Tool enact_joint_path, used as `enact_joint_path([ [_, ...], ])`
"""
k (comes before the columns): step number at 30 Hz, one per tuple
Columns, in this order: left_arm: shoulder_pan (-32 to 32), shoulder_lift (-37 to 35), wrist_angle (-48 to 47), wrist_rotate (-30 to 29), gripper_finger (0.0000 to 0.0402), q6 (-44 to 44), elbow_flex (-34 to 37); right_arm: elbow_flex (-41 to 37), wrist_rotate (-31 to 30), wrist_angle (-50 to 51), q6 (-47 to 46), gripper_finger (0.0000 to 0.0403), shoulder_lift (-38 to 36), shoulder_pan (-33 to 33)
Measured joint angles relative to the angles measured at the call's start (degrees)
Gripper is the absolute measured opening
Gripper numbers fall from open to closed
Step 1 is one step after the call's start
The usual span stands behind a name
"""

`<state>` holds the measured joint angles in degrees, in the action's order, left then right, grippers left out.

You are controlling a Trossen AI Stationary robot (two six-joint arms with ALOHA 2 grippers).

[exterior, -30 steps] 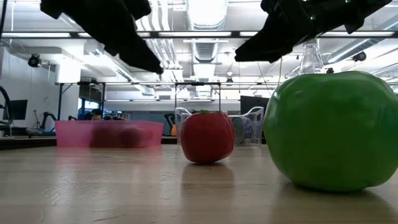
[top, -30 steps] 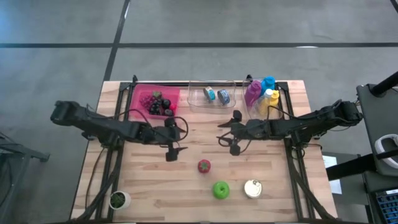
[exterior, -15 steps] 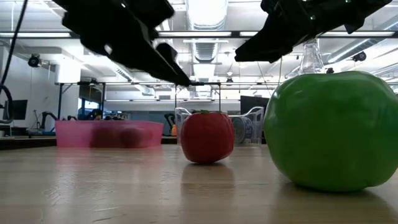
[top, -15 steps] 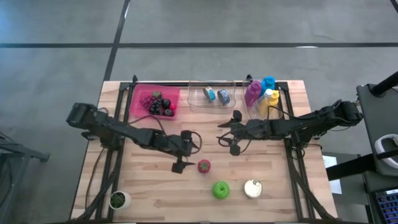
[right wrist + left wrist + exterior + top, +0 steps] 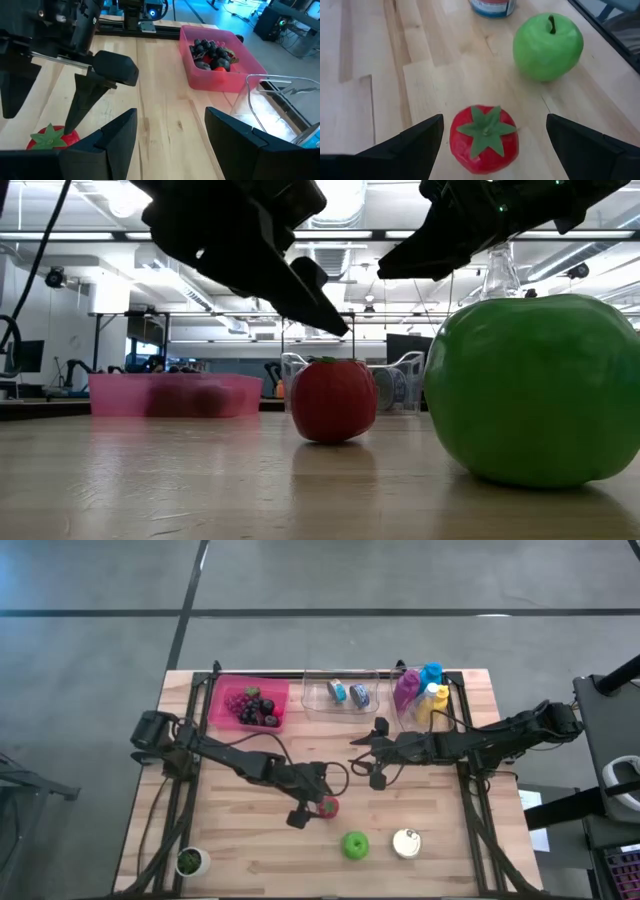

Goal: Pick & Place Food Item
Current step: Put the tomato into the pink bin

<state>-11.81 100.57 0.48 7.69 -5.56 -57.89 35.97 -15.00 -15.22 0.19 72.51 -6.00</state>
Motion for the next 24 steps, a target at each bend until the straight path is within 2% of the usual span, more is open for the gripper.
enact_joint_path([
  [16,-0.1,0.0,-0.6,-0.2,0.0356,0.0,0.0,0.0,0.0,0.0,3.2,0.0228,0.0,0.0],
  [24,-0.1,2.5,0.0,-0.2,0.0352,0.0,0.1,0.0,0.0,0.0,3.3,0.0228,0.0,0.0],
])
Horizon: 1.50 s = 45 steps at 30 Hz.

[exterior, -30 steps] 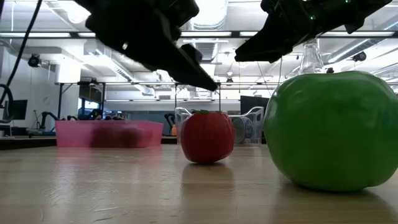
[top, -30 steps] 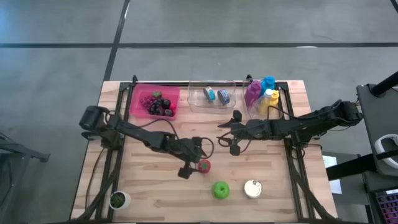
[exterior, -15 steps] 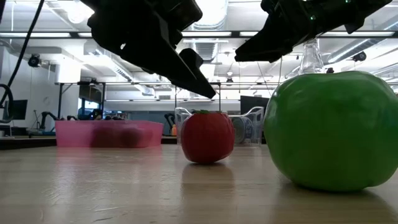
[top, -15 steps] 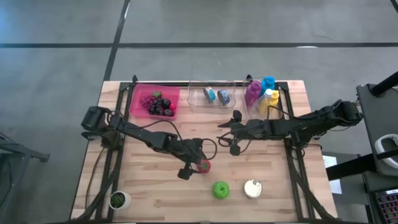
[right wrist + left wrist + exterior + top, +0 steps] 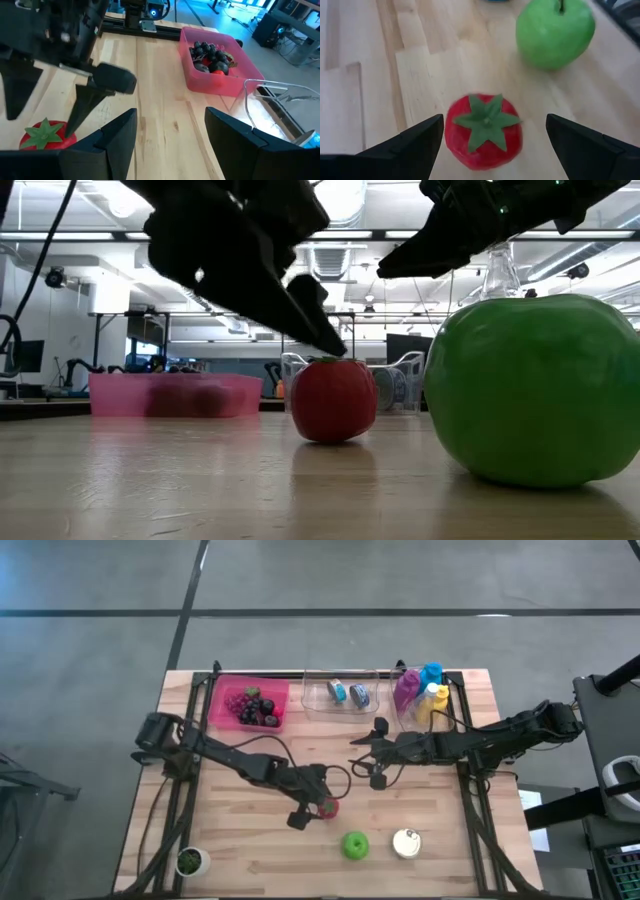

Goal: Pick & Place Food Item
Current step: Put the tomato into the pink bin

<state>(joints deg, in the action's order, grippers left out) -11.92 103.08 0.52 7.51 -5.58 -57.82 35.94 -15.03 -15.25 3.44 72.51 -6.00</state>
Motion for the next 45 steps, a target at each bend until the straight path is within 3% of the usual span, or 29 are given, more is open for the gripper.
enact_joint_path([
  [10,0.0,0.9,-0.1,-3.1,0.0359,0.3,0.0,0.0,0.0,0.0,0.1,0.0228,0.0,0.0],
  [19,-1.3,0.9,1.8,-3.6,0.0397,8.4,0.0,0.0,0.0,0.0,0.0,0.0228,0.0,0.0],
  [23,-1.9,1.0,2.0,-3.7,0.0392,8.7,0.0,0.0,0.0,0.0,0.1,0.0228,0.0,0.0],
  [32,-1.9,5.6,4.1,-10.4,0.0396,8.7,0.0,0.0,0.0,0.0,0.1,0.0228,0.0,0.0],
  [45,-1.5,7.0,5.4,-10.6,0.0371,9.4,-0.2,0.0,0.0,0.0,0.2,0.0228,0.0,0.0],
])
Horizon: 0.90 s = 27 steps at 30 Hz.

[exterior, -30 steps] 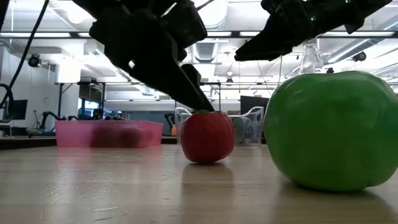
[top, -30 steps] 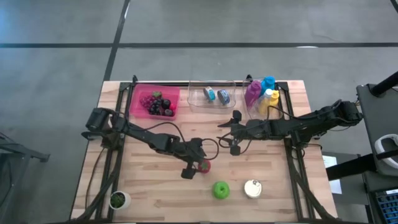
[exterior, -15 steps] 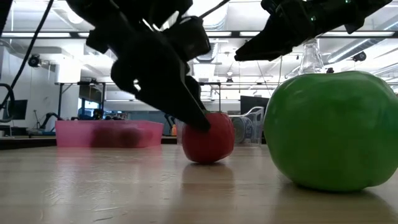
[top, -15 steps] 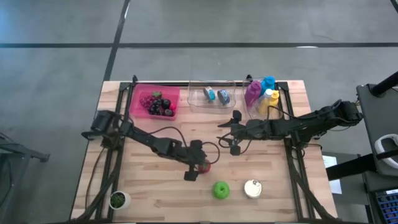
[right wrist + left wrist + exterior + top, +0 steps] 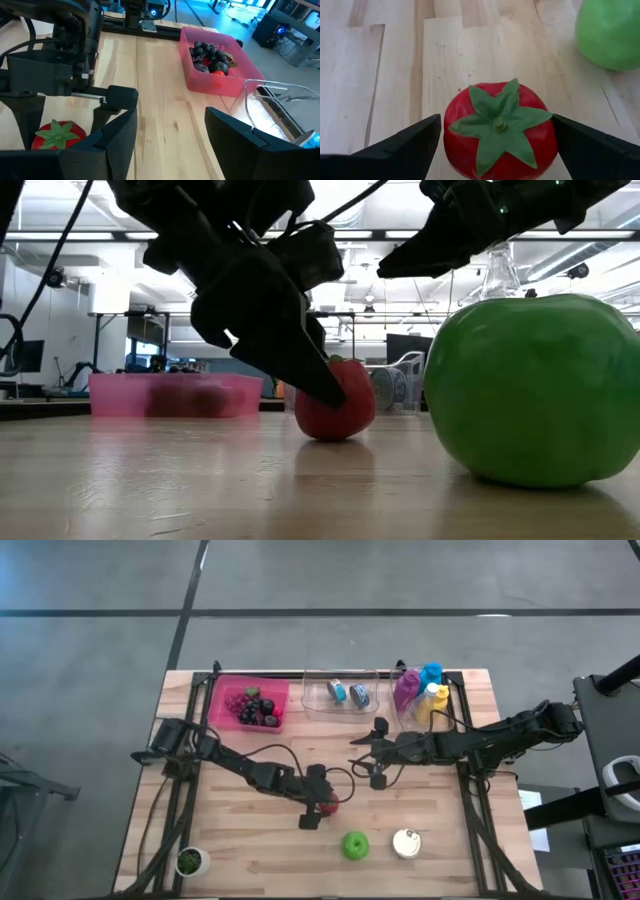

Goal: Pick & Place Food Item
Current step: Put the tomato into the pink bin

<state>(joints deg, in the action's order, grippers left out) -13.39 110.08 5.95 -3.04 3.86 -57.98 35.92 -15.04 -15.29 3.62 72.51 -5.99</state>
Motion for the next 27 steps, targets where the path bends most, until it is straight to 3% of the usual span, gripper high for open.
enact_joint_path([
  [11,0.5,0.0,-0.2,0.3,0.0299,-4.1,0.0,0.0,0.0,0.0,-0.2,0.0228,0.0,0.0],
  [19,0.9,-1.4,-10.8,0.9,0.03,-9.6,-4.1,0.0,0.0,0.0,0.0,0.0228,0.0,0.0],
  [27,2.4,-8.7,-23.2,-3.7,0.0306,-4.4,-5.4,0.0,0.0,0.0,-0.1,0.0228,0.0,0.0],
])
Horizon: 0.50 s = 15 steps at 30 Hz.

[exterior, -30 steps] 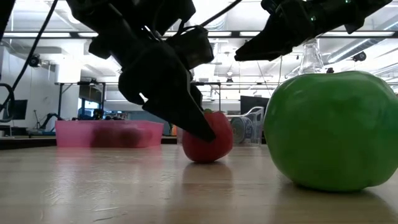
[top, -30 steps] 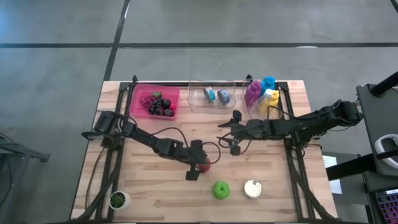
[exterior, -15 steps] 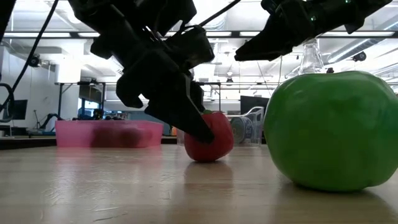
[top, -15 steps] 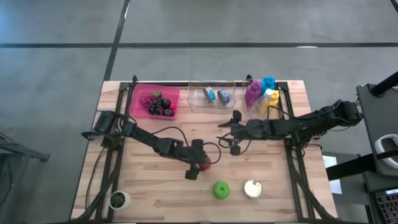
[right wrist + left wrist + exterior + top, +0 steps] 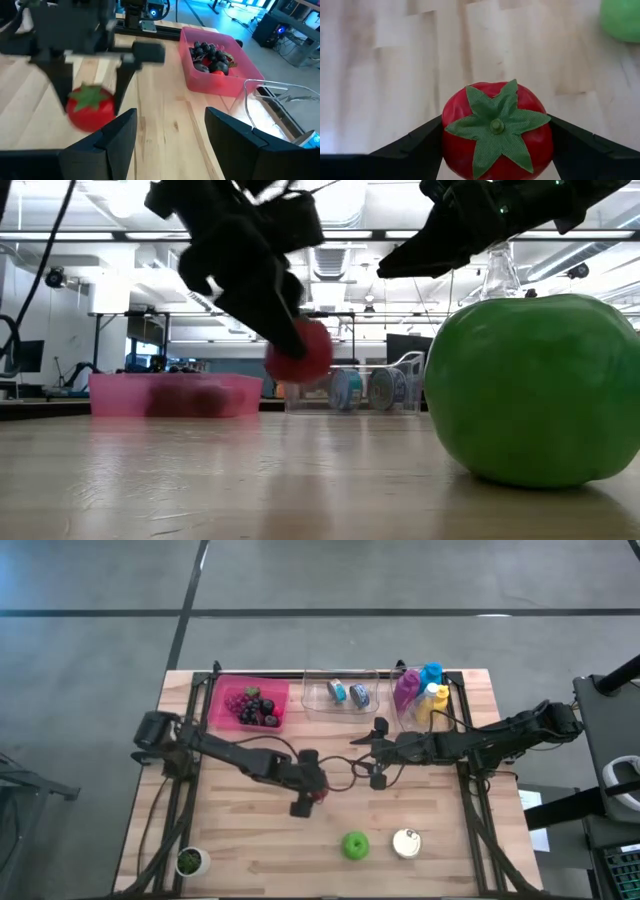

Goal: Pick & Place Food Item
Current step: Put the tomato into the pink bin

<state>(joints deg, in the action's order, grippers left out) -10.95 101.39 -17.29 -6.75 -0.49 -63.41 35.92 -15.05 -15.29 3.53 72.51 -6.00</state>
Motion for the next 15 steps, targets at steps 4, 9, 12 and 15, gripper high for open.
enact_joint_path([
  [4,0.5,-5.9,-2.1,-3.7,0.0304,3.1,3.2,0.0,0.0,0.0,0.0,0.0228,0.0,0.0],
  [9,1.8,-15.3,-2.5,-9.0,0.0303,10.3,8.8,0.0,0.0,0.0,0.1,0.0228,0.0,0.0],
  [12,3.6,-21.3,-2.7,-10.4,0.0305,17.7,12.6,0.0,0.0,0.0,-0.1,0.0228,0.0,0.0],
  [15,5.6,-27.0,-2.4,-12.6,0.0303,22.5,16.8,0.0,0.0,0.0,0.0,0.0228,0.0,0.0],
])
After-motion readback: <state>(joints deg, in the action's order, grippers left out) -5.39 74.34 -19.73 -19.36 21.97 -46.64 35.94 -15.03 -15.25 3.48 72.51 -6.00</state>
